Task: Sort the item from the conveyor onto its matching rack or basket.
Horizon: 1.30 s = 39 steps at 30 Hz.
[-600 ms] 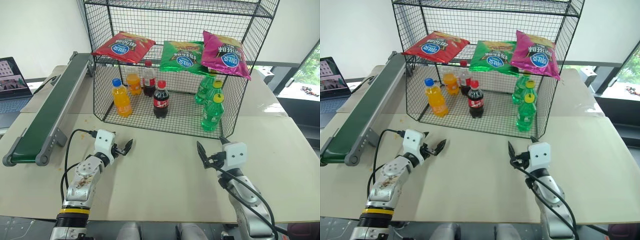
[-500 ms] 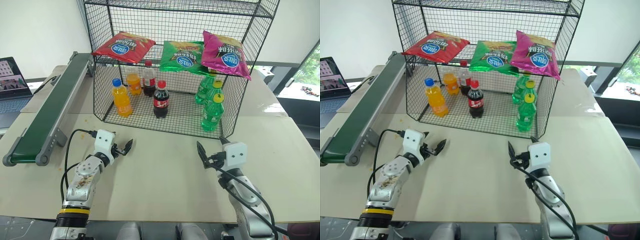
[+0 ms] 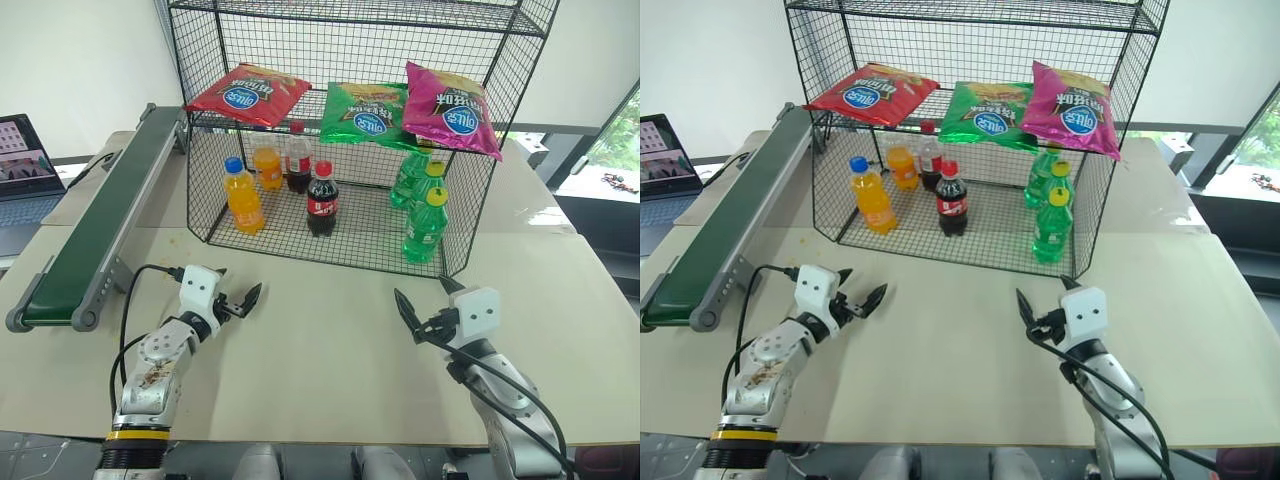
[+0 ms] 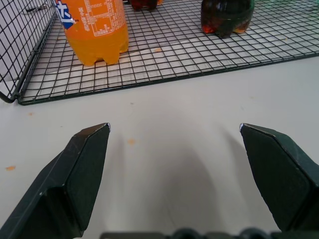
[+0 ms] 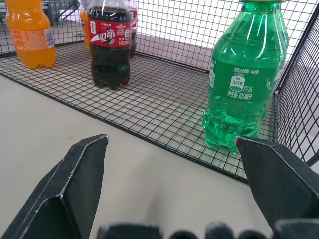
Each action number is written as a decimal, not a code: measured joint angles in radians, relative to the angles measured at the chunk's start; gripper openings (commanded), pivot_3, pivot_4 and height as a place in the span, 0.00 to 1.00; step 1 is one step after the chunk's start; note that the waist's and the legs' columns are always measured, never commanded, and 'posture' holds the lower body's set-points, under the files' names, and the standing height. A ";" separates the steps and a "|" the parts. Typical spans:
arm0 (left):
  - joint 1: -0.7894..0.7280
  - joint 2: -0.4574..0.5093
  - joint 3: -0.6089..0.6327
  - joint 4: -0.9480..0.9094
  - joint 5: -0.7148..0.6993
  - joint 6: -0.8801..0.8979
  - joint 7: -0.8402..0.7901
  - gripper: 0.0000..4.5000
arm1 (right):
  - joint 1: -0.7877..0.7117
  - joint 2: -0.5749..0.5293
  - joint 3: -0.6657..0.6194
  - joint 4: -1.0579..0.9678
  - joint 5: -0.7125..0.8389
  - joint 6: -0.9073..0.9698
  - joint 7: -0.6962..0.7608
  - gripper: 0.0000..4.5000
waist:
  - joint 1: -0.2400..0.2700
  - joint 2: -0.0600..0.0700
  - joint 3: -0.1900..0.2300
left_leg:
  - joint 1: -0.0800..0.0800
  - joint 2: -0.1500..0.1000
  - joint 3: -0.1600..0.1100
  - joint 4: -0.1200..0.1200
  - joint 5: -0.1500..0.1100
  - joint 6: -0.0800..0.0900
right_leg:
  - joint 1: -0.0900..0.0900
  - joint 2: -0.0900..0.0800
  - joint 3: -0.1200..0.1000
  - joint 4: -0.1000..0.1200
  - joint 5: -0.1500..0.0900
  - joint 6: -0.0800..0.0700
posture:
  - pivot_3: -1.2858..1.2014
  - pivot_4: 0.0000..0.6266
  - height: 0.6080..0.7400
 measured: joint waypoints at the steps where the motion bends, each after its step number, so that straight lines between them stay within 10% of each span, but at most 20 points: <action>1: 0.000 0.000 0.000 0.000 0.000 0.000 0.000 0.99 | 0.000 0.000 0.000 -0.001 0.000 0.000 0.000 1.00 | 0.000 0.000 0.000 | 0.000 0.000 0.000 0.000 0.000 0.000 | 0.000 0.000 0.000 0.000 0.000 0.000 | 0.52 0.24 1.00; 39: -0.018 0.015 0.001 0.015 0.010 -0.007 -0.006 0.99 | -0.023 0.015 0.021 -0.013 -0.002 0.000 -0.010 1.00 | 0.001 0.000 -0.001 | 0.000 0.000 0.000 0.001 0.000 0.000 | 0.000 0.000 0.000 0.000 0.000 0.000 | 0.52 0.24 1.00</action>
